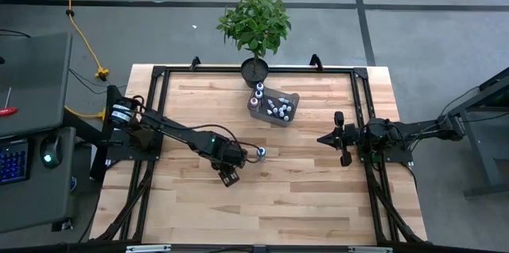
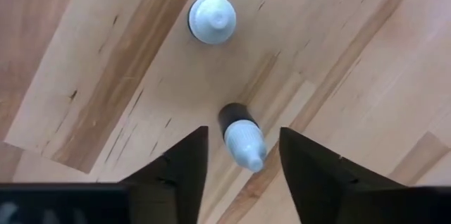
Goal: Pick & Place food coloring
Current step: Put the small black food coloring bottle into the black bin
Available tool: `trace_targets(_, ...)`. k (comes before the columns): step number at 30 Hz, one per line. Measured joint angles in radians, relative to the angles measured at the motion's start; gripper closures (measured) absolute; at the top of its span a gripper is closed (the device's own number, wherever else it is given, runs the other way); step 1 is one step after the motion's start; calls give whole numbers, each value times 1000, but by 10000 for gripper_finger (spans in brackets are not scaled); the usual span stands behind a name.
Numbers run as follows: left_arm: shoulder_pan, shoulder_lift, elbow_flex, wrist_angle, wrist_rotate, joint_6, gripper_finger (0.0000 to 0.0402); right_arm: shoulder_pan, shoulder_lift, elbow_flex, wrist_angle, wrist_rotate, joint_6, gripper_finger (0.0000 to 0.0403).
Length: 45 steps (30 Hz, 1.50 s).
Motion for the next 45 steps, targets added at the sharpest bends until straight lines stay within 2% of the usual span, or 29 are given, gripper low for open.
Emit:
trace_targets(6,0,0,0,-1,10,0,278,0,0,0,0,0,0,400)
trace_targets(22,0,-2,0,-1,6,9,343,0,0,0,0,0,0,400)
trace_targets(36,0,-1,11,-16,4,27,348,0,0,0,0,0,0,400)
trace_targets(45,0,-33,148,-142,-34,100,349,0,0,0,0,0,0,400)
